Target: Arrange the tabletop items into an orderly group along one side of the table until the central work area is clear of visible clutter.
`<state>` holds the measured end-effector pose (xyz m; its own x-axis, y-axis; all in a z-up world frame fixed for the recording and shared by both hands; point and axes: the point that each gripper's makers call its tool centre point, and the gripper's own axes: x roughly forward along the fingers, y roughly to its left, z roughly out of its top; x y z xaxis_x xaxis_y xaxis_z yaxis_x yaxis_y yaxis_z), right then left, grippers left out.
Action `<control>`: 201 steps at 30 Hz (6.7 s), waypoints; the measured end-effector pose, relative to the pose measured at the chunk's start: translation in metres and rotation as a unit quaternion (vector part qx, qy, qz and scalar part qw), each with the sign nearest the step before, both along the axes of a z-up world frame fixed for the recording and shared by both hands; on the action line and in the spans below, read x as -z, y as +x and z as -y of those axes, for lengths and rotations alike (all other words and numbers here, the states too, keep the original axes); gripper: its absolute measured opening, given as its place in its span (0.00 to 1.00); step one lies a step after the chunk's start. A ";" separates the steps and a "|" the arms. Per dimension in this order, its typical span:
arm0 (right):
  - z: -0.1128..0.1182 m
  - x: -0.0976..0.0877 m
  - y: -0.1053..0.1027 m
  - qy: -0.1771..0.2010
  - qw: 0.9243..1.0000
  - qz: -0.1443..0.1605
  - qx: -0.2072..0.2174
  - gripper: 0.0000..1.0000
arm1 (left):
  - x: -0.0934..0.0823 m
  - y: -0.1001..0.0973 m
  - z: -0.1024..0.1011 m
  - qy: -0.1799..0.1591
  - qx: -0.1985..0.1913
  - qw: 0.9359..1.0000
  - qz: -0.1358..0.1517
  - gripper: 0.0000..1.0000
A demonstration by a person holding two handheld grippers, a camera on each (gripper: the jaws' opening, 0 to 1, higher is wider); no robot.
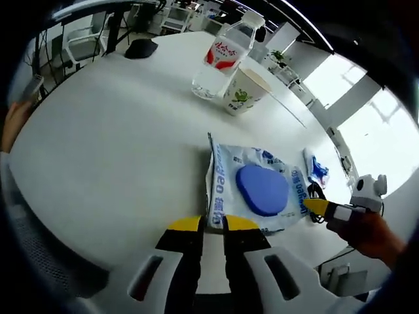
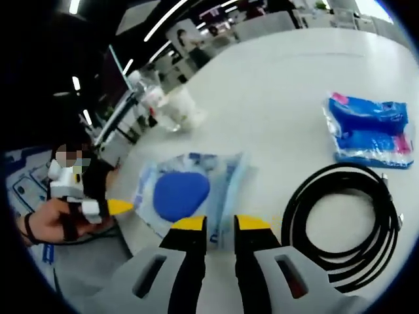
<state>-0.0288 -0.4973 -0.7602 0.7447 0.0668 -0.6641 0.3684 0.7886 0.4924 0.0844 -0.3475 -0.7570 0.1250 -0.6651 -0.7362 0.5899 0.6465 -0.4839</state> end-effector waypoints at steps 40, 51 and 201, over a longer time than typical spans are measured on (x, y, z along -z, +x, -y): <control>0.040 -0.062 -0.053 -0.051 0.996 0.055 0.055 0.01 | -0.026 -0.034 0.078 -0.036 0.139 0.989 0.035 0.00; 0.052 -0.064 -0.056 -0.052 0.995 0.056 0.070 0.01 | -0.031 -0.029 0.100 -0.045 0.143 0.988 0.033 0.00; 0.204 -0.022 -0.126 -0.119 0.960 -0.046 0.249 0.12 | -0.031 -0.008 0.086 -0.029 0.191 0.975 0.114 0.08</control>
<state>-0.1552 -0.7009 -0.7381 0.5827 -0.4443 -0.6805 0.7624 0.5889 0.2684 0.0760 -0.4337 -0.7255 0.0156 -0.7346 -0.6783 0.8784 0.3341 -0.3417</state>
